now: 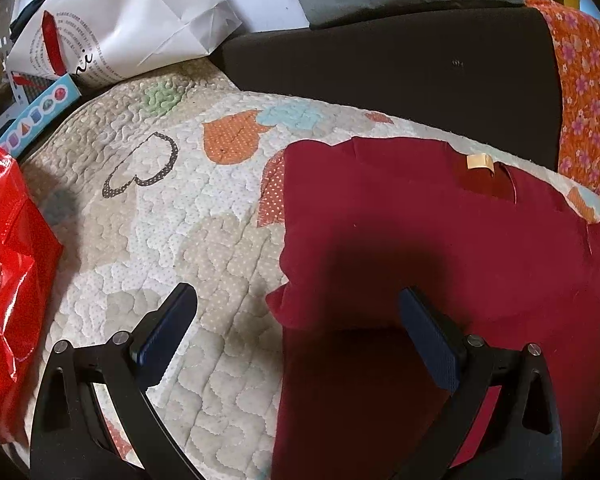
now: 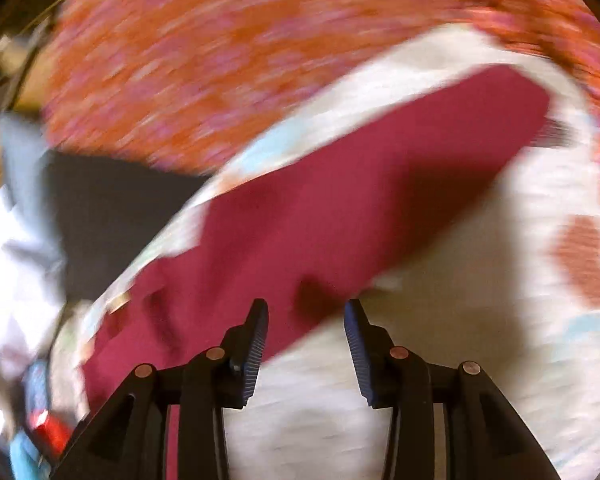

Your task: Fold small clothes

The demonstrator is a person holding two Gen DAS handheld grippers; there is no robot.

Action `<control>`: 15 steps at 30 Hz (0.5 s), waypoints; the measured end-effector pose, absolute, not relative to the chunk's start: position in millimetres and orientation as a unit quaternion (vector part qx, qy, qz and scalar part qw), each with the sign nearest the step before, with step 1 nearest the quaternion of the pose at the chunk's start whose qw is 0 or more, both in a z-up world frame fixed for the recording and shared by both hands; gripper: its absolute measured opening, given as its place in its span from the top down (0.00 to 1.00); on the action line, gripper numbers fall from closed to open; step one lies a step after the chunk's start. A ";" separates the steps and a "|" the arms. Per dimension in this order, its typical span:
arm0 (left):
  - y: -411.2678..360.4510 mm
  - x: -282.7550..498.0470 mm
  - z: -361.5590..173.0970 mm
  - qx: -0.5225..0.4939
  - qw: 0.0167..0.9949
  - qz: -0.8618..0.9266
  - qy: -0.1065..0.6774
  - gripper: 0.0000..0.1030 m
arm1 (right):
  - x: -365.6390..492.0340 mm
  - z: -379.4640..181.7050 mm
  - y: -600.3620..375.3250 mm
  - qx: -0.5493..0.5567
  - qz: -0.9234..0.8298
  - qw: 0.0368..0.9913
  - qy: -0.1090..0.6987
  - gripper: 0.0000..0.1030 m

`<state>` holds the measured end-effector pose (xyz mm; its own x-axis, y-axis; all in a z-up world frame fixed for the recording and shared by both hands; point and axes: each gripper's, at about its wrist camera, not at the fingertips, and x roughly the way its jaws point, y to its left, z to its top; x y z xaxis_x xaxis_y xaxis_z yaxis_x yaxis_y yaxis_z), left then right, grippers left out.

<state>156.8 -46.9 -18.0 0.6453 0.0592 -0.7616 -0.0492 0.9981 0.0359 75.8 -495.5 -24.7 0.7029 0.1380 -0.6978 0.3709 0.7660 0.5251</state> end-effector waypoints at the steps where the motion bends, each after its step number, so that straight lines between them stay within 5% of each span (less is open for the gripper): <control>1: -47.1 157.1 -18.4 0.006 0.907 0.029 0.420 0.01 | 87.6 -19.7 -476.6 0.320 -0.042 0.865 0.385 0.63; 8: -37.0 161.4 -17.2 -0.018 0.907 0.030 0.419 0.01 | 170.1 -26.0 -371.3 0.202 0.026 0.882 0.424 0.64; 11: -30.7 163.0 -16.1 -0.027 0.905 0.036 0.422 0.01 | 186.3 -37.0 -353.9 0.153 -0.015 0.885 0.440 0.94; 15: -25.5 164.1 -12.2 -0.046 0.910 0.037 0.411 0.01 | 172.1 -17.8 -352.2 0.109 -0.021 0.913 0.393 0.95</control>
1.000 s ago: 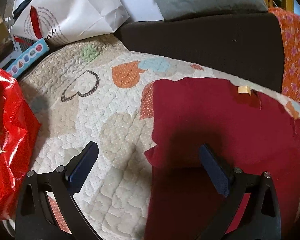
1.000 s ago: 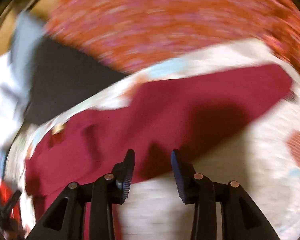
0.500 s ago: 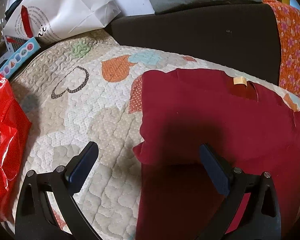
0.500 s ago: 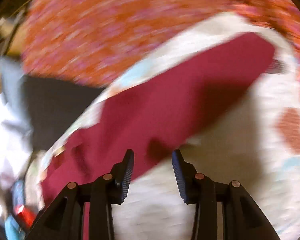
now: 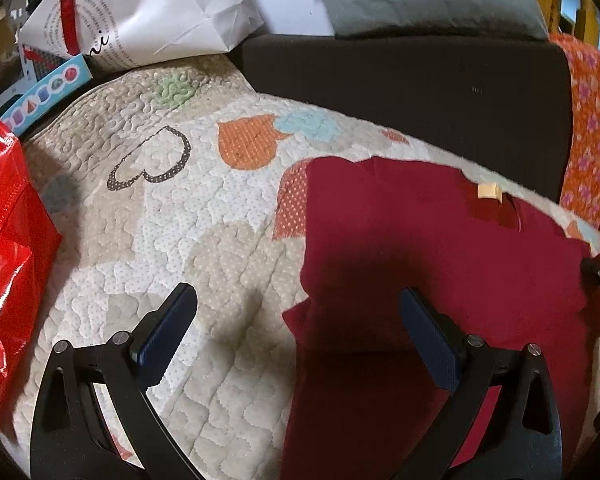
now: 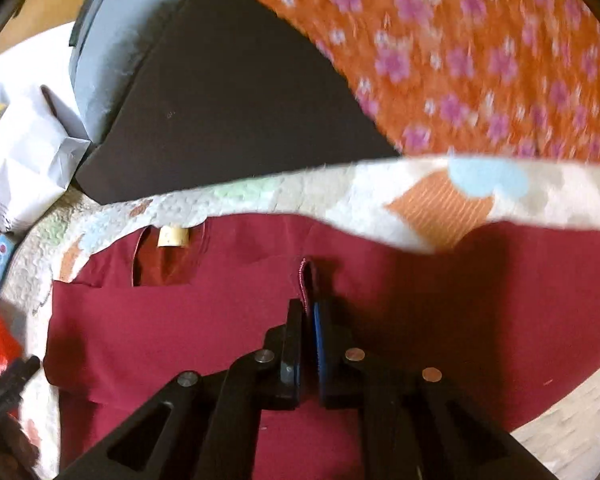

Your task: Fold small clothes

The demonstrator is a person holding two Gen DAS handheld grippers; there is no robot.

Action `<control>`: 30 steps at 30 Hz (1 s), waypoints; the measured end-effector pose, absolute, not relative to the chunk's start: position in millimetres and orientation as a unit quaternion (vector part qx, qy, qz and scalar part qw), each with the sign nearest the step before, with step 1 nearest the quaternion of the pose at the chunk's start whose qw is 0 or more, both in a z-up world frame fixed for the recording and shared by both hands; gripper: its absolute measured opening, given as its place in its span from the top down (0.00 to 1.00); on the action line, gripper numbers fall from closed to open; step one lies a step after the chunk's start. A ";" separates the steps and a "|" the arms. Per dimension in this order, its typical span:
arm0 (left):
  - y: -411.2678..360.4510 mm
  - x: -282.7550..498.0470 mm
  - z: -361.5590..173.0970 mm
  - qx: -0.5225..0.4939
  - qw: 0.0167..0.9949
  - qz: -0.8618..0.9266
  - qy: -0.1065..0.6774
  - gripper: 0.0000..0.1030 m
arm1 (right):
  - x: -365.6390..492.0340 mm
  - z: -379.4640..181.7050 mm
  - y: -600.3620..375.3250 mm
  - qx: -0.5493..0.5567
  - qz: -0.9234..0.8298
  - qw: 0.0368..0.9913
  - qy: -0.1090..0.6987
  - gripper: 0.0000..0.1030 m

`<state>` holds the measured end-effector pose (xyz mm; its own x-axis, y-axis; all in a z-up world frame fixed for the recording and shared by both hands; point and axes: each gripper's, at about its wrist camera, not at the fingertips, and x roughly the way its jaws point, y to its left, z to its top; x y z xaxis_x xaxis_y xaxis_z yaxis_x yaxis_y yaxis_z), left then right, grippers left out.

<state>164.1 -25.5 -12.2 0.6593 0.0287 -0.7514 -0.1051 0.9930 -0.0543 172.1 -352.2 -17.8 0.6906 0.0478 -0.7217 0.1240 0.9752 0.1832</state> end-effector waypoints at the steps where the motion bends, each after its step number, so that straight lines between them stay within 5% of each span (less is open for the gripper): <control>1: -26.6 165.7 -14.6 -0.045 0.908 0.036 0.415 0.01 | 173.9 -20.1 -352.8 0.103 -0.027 0.912 0.397 0.95; 15: -44.8 166.5 -32.7 0.001 0.892 0.030 0.450 0.01 | 158.2 -41.9 -357.5 0.091 -0.043 0.893 0.440 0.87; 20: -41.2 164.2 -25.6 -0.009 0.896 0.030 0.442 0.01 | 118.7 -26.1 -416.0 0.240 -0.027 0.888 0.392 0.81; 24: -39.1 161.7 -20.7 -0.028 0.896 0.019 0.443 0.01 | 67.8 -28.9 -498.4 0.314 -0.120 0.877 0.343 0.61; 30: -42.9 160.7 -18.4 -0.025 0.897 0.014 0.440 0.01 | 22.6 -62.4 -618.1 0.462 -0.226 0.811 0.278 0.61</control>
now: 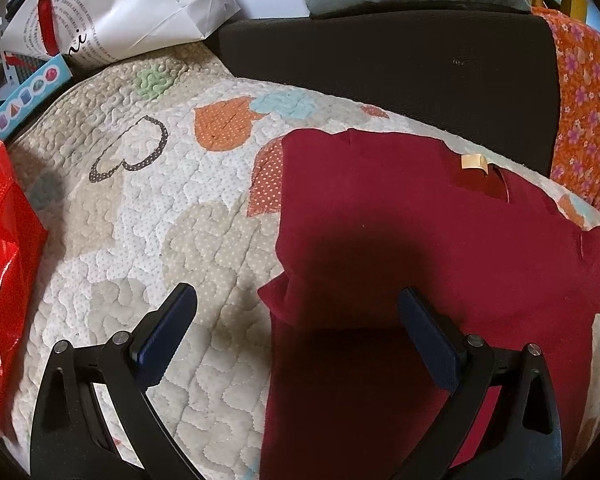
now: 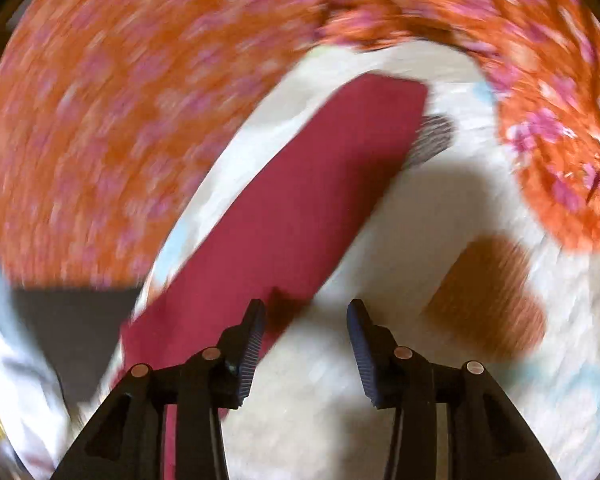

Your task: Fold small clothes

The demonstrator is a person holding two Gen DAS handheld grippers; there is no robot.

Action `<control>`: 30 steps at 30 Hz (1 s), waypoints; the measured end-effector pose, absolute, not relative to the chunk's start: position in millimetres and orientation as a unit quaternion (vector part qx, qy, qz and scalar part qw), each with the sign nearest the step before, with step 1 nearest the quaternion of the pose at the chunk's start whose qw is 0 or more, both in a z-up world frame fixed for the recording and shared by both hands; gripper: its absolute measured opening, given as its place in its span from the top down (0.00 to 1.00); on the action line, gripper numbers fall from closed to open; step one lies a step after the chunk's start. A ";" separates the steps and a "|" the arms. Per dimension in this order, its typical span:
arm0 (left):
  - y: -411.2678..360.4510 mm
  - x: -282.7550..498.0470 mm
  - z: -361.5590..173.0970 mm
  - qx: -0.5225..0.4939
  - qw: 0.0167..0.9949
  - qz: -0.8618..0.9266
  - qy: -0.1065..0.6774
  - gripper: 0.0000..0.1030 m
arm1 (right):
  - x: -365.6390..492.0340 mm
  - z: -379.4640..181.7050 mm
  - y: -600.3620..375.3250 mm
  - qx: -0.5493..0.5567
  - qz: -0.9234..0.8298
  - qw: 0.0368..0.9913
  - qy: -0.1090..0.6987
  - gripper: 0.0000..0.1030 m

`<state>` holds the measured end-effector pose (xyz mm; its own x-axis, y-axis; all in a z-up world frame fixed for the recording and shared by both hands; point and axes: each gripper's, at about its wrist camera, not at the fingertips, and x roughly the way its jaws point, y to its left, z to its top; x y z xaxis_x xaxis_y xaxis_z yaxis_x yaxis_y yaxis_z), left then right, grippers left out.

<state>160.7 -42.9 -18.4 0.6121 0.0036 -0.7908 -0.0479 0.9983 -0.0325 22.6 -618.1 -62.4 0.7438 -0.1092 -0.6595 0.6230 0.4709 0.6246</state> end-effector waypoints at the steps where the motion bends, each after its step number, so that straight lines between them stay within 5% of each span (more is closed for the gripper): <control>1: -43.0 160.9 -19.1 -0.024 0.897 0.015 0.442 0.01 | 22.6 -64.2 -628.6 0.477 -0.223 0.810 0.258 0.61; 4: -42.9 162.3 -20.8 -0.020 0.895 0.015 0.445 0.01 | 35.4 -62.0 -646.6 0.486 -0.228 0.812 0.227 0.63; 6: -42.0 162.9 -19.8 -0.020 0.896 0.016 0.444 0.01 | 44.6 -57.2 -651.0 0.476 -0.226 0.818 0.230 0.94; 11: -26.9 165.7 -6.4 -0.049 0.899 0.019 0.434 0.01 | 55.1 2.9 -616.5 0.405 -0.129 0.878 0.220 0.94; 18: 14.5 163.2 17.8 -0.110 0.904 0.047 0.409 0.01 | 93.6 109.7 -411.6 0.192 0.100 0.952 0.216 0.94; 25: 42.3 165.8 18.0 -0.162 0.895 0.065 0.410 0.01 | 157.4 17.6 -205.5 0.095 0.254 0.893 0.359 0.89; 30: 40.6 167.9 14.8 -0.167 0.892 0.053 0.417 0.01 | 155.6 -24.2 -188.5 0.095 0.245 0.865 0.428 0.86</control>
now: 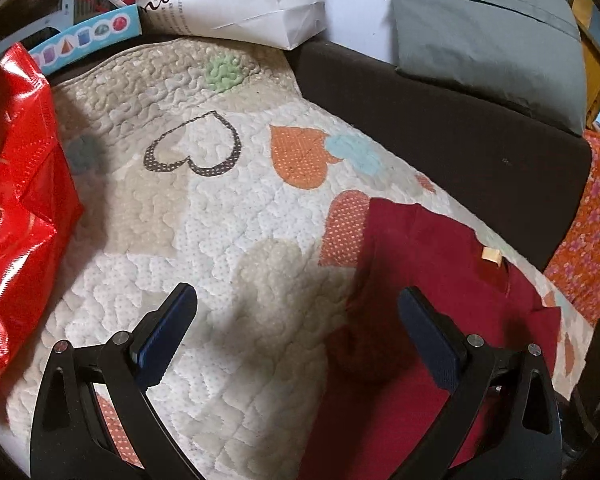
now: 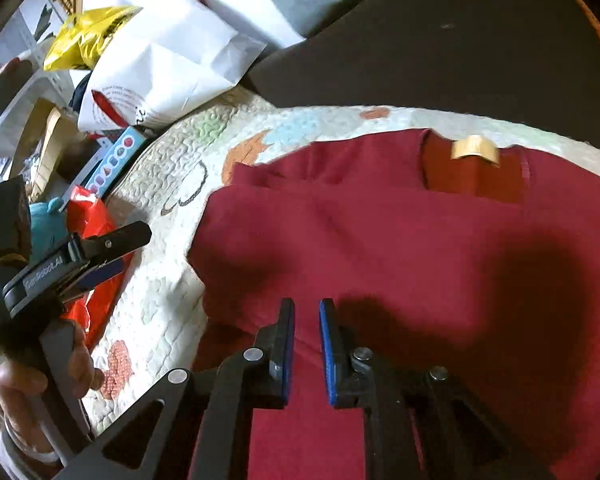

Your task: Fold small clothes

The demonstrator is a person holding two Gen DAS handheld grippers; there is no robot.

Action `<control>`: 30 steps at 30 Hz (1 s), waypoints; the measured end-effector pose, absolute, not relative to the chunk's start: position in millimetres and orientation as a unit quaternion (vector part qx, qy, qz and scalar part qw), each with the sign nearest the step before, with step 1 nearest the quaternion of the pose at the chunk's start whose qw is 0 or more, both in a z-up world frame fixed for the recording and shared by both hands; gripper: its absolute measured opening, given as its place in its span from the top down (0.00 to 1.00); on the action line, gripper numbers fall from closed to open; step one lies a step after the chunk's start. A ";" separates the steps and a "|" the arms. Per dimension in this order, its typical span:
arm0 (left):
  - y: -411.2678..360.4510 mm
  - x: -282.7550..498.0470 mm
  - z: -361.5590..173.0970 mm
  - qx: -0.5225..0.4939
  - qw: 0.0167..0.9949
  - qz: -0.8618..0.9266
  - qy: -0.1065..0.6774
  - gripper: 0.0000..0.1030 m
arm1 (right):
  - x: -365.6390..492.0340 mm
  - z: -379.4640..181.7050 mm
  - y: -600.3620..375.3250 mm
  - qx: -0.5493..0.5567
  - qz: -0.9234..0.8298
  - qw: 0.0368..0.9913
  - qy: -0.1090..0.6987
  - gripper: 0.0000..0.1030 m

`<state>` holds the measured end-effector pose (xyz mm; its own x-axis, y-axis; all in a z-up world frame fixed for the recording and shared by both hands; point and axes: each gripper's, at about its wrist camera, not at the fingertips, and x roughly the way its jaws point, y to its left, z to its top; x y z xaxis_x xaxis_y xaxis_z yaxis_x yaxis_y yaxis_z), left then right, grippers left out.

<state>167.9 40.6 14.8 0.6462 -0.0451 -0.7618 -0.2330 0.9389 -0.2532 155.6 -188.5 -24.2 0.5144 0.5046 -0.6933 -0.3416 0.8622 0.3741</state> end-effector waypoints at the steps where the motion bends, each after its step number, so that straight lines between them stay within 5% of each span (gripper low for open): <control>1: 40.4 167.9 15.0 -0.167 0.893 0.053 0.415 0.01 | 151.9 -19.9 -193.8 0.088 0.241 0.869 0.423 0.85; 13: 21.6 185.4 -12.8 -0.141 0.884 0.055 0.441 0.01 | 135.2 10.8 -368.3 0.105 0.001 0.911 0.398 0.68; 15: 17.6 190.9 -15.9 -0.129 0.886 0.062 0.440 0.01 | 142.3 5.5 -374.0 0.118 0.009 0.908 0.403 0.59; 20: 15.9 200.6 -13.6 -0.131 0.890 0.060 0.432 0.01 | 172.1 -19.8 -368.1 0.152 0.033 0.885 0.439 0.57; 23: 10.1 201.8 -12.7 -0.119 0.892 0.052 0.433 0.01 | 178.0 -21.4 -372.6 0.127 0.007 0.895 0.428 0.89; 30: -11.5 202.5 -21.7 -0.087 0.889 0.031 0.448 0.01 | 172.2 -29.4 -395.3 0.104 -0.045 0.897 0.428 0.92</control>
<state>202.5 -11.5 -21.7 0.5966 -0.0234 -0.8022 -0.1324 0.9830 -0.1272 172.2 -395.3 -29.4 0.6294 0.0077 -0.7771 0.1707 0.9742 0.1480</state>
